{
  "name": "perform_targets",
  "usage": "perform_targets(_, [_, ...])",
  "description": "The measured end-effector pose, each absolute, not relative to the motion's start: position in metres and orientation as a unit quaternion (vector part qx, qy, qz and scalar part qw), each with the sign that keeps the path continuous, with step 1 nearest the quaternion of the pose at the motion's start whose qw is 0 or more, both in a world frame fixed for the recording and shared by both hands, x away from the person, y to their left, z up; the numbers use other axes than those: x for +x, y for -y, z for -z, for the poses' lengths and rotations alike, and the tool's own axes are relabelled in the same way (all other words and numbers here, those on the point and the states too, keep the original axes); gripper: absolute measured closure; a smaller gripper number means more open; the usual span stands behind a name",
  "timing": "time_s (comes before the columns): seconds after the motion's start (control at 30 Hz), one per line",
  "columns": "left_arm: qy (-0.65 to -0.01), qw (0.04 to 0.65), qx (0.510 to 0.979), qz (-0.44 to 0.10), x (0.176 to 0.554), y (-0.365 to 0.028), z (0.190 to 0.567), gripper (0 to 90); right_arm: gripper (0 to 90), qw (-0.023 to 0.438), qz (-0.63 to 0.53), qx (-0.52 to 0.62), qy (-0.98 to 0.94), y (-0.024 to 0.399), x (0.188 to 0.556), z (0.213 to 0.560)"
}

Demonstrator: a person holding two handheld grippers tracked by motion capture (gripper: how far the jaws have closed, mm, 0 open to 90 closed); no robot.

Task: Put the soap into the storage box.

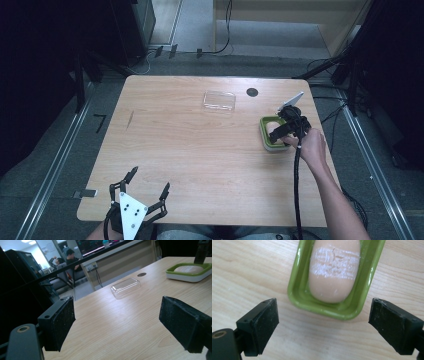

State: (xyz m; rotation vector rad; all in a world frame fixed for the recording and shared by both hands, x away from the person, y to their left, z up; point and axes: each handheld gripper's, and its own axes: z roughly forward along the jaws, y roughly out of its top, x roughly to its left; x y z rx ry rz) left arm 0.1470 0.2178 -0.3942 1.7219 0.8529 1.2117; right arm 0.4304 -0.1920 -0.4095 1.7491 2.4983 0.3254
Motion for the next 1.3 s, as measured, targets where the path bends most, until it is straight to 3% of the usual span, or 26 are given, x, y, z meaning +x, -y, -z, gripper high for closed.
perform_targets(0.6, [-0.340,0.420,0.688,-0.484,0.147,-0.217,0.394,13.9,8.9,0.043,-0.111,0.522,-0.845,0.192,0.361,0.396])
perform_targets(1.3, [-0.341,0.419,0.688,-0.485,0.147,-0.217,0.394,13.9,13.2,0.018,-0.064,0.476,-0.877,0.187,0.301,0.437])
